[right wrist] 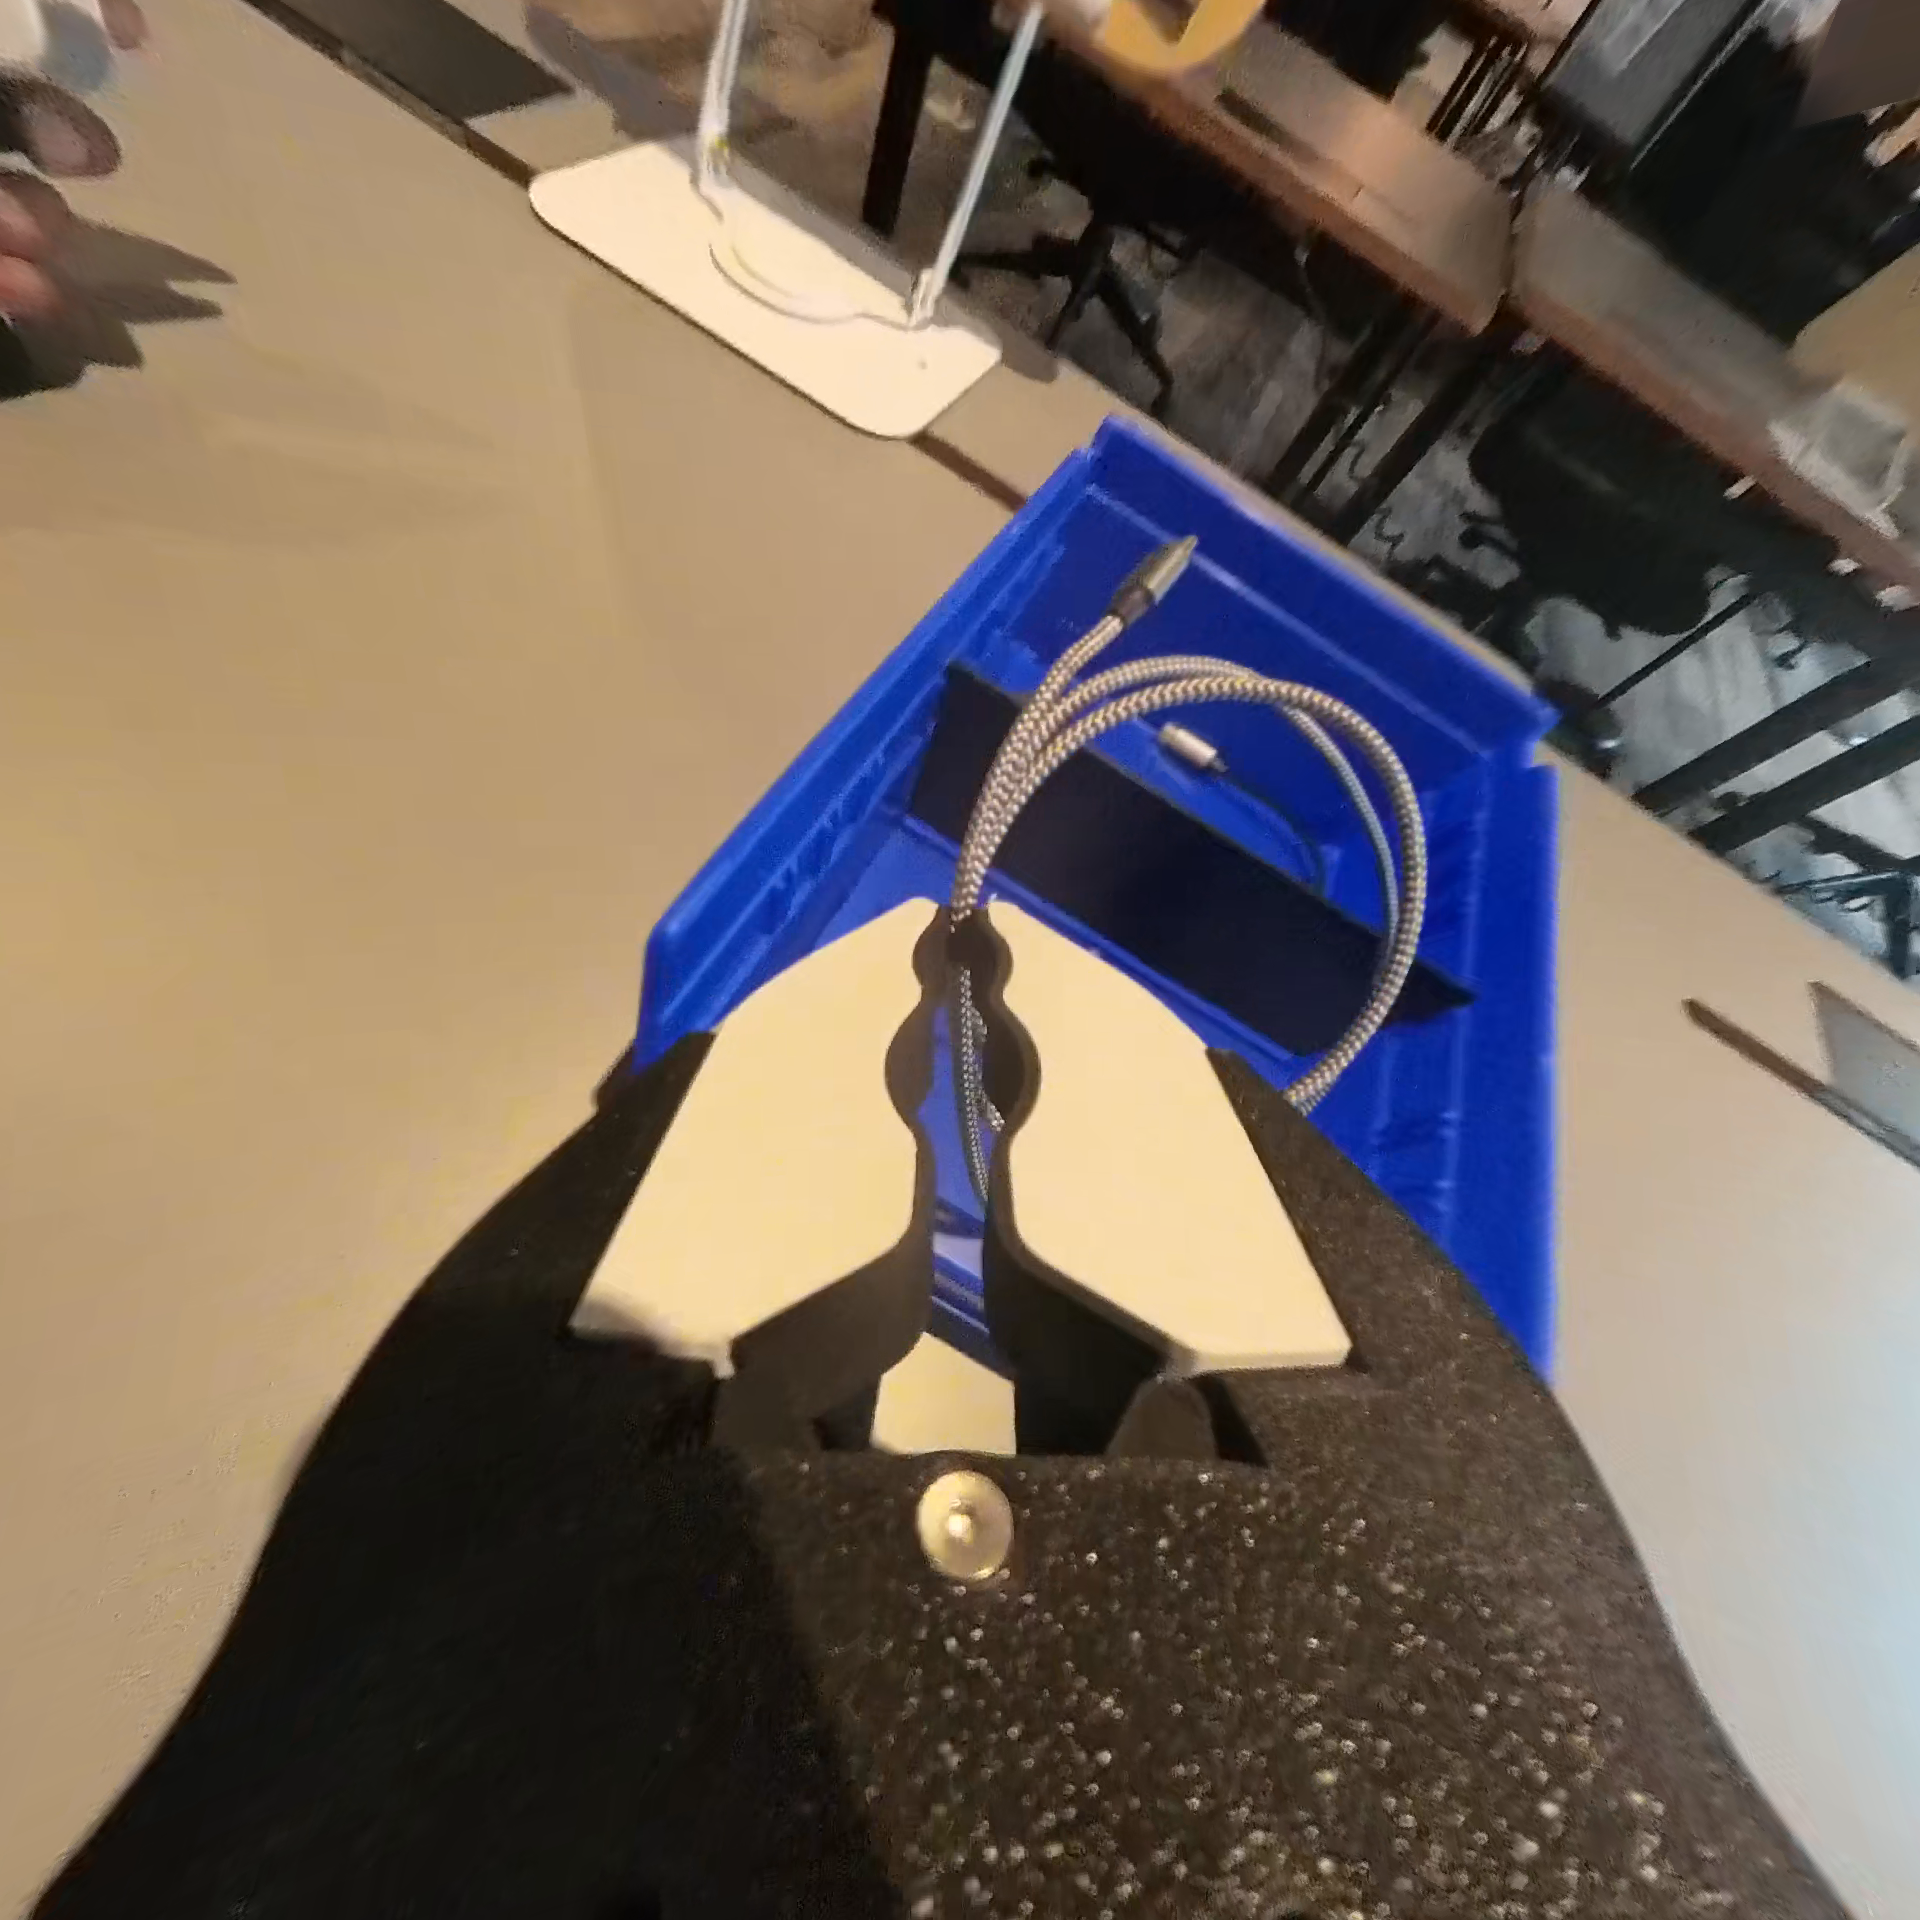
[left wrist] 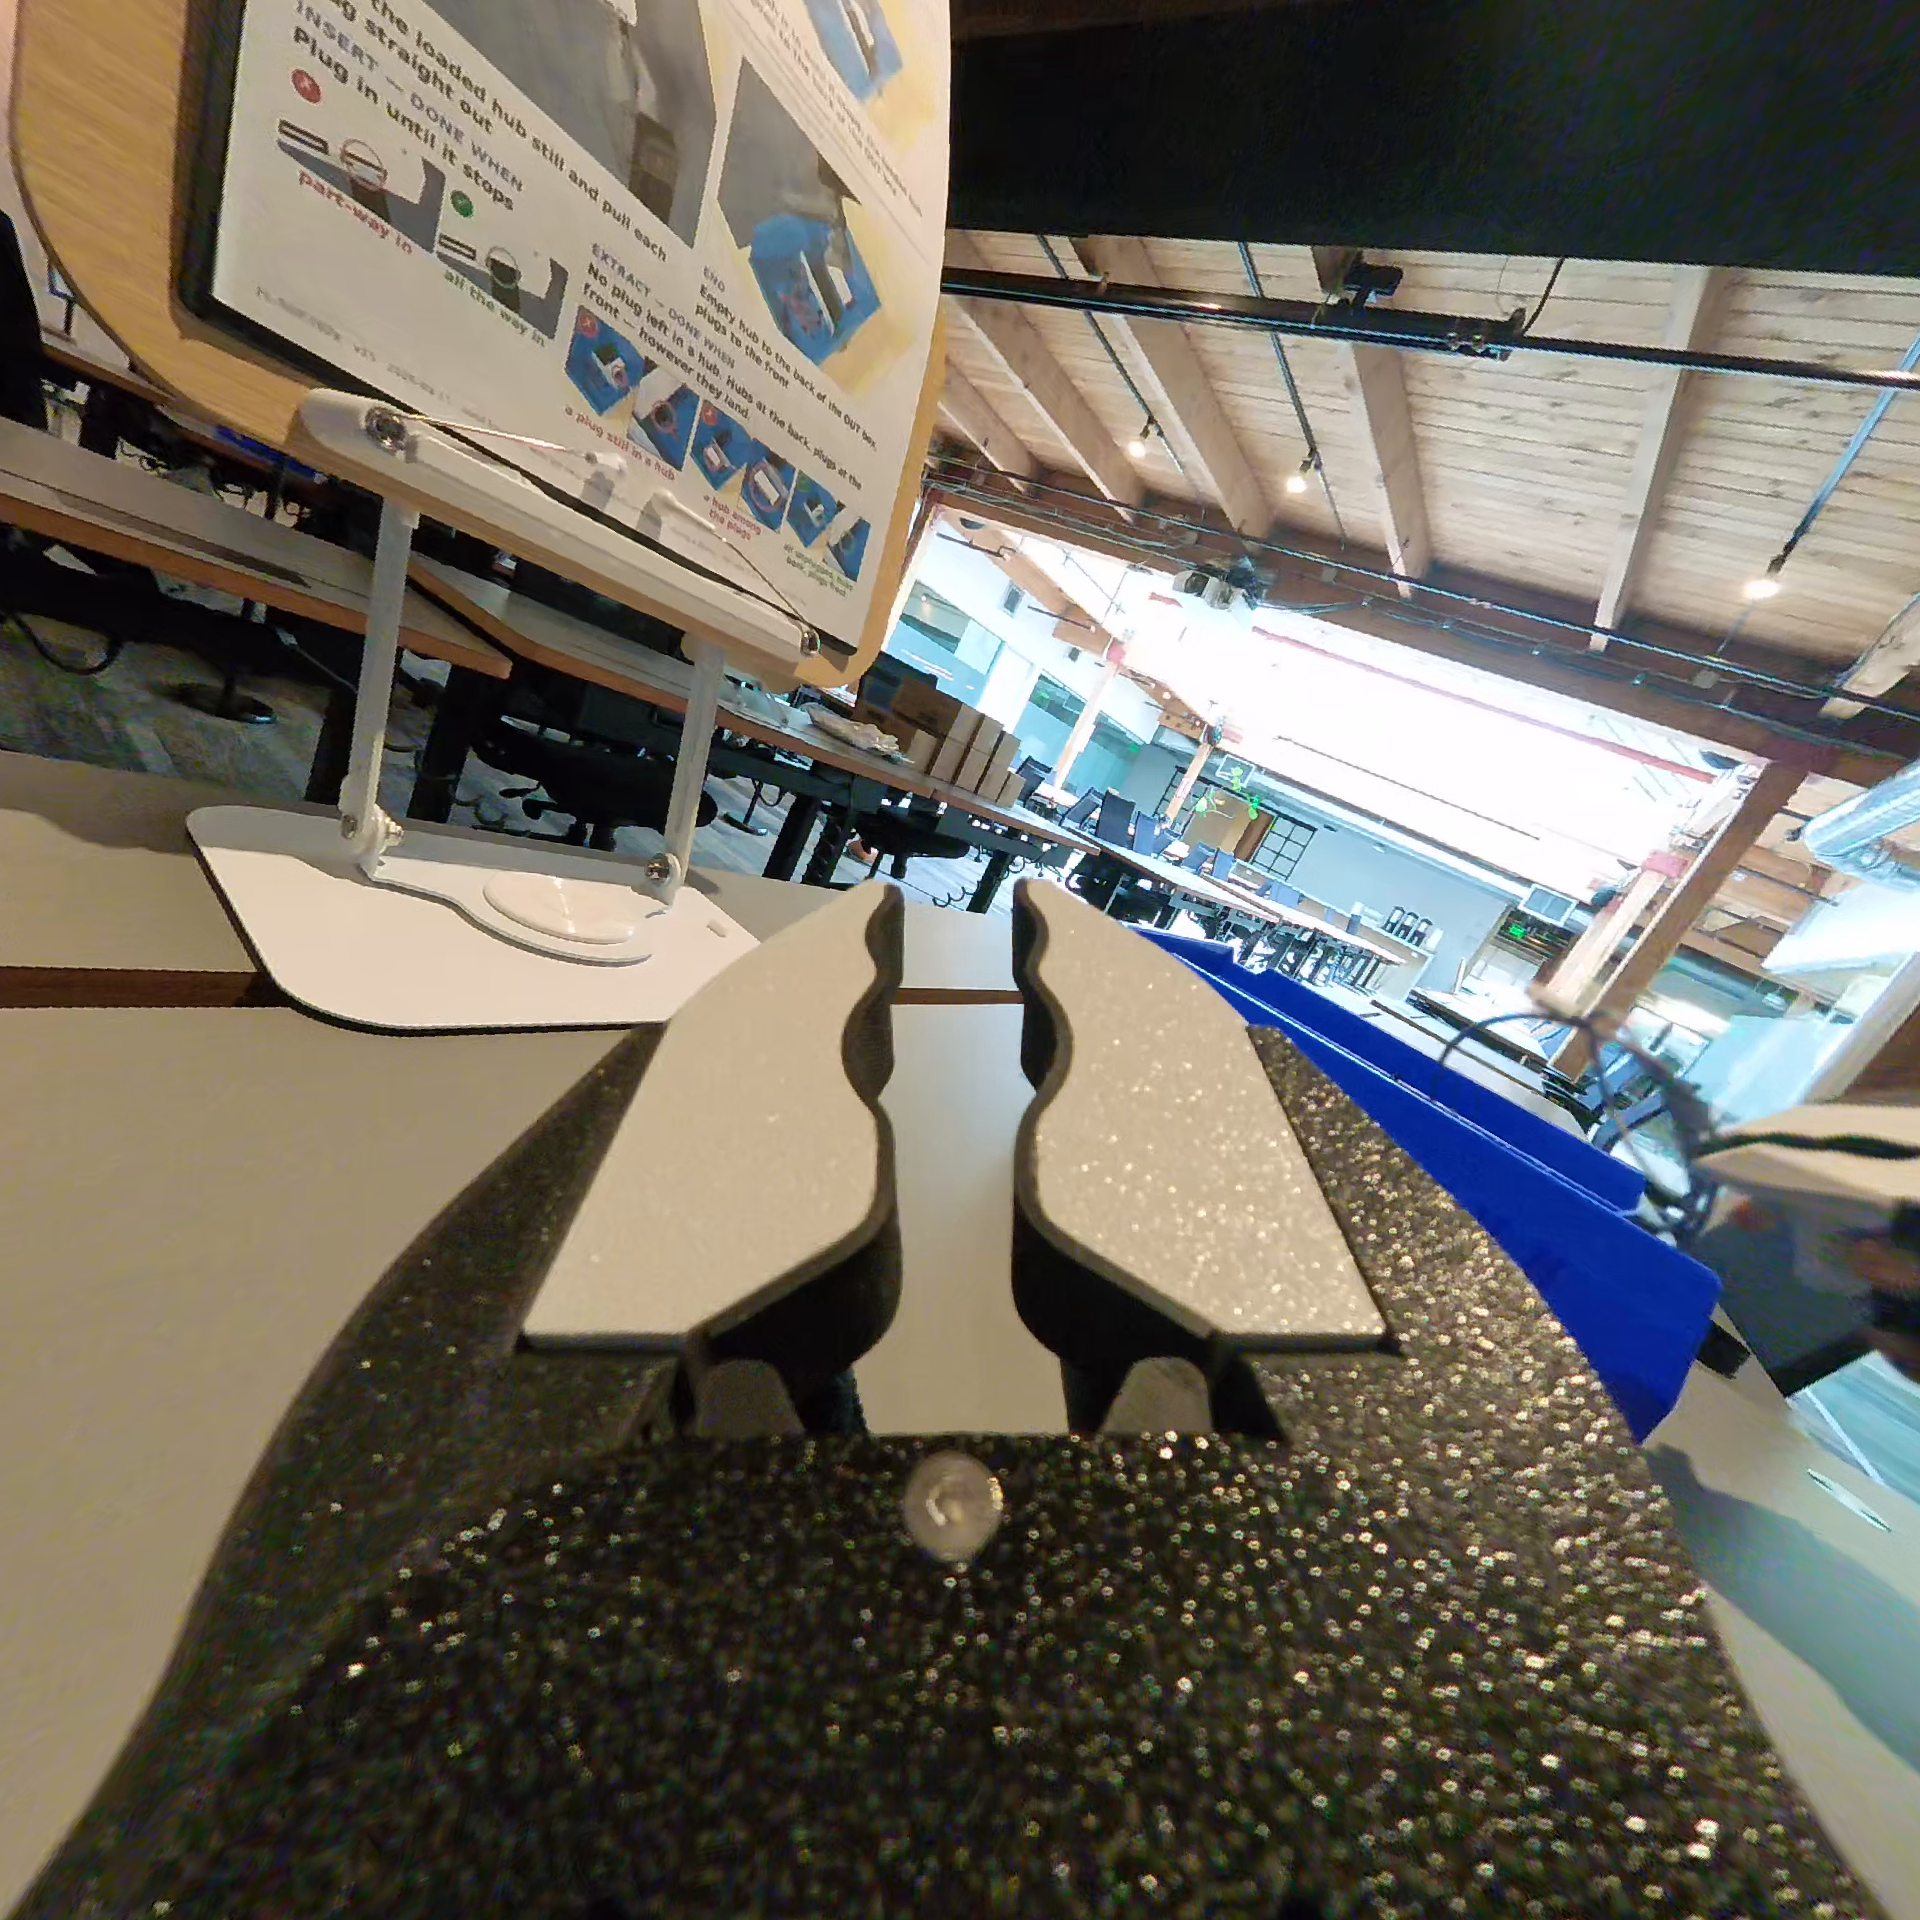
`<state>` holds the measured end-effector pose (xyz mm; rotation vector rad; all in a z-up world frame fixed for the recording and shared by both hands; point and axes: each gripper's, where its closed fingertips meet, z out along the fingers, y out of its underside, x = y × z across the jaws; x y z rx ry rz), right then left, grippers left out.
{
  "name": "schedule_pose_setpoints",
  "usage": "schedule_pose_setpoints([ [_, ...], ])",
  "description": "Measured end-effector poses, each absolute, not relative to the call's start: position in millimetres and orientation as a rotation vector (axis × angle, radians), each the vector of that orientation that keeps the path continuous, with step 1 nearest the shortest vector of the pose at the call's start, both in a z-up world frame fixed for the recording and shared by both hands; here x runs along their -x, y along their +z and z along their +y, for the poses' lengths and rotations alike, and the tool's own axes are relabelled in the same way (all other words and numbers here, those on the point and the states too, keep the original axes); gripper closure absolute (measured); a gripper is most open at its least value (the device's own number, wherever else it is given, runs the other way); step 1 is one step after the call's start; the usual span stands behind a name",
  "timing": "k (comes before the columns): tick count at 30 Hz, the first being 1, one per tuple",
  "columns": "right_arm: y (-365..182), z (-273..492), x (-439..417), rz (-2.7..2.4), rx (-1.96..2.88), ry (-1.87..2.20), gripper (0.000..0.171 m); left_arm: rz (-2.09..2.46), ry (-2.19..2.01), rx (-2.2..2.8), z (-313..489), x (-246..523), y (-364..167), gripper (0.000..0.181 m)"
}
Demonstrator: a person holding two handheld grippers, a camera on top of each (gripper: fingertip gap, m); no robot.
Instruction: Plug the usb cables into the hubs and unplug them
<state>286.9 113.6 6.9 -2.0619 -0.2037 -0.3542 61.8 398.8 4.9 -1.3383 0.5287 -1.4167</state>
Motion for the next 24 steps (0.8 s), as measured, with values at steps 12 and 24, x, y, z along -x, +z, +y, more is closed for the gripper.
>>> schedule_pose_setpoints([
  [12, -74, 120, -281, -0.394, 2.362, -0.171, 0.168, 0.521, -1.435, 1.353, 401, -62, 3, 0.162],
  [24, -70, 119, -285, -0.469, 2.37, -0.135, 0.161, 0.515, -1.466, 1.37, 403, -63, 2, 0.161],
])
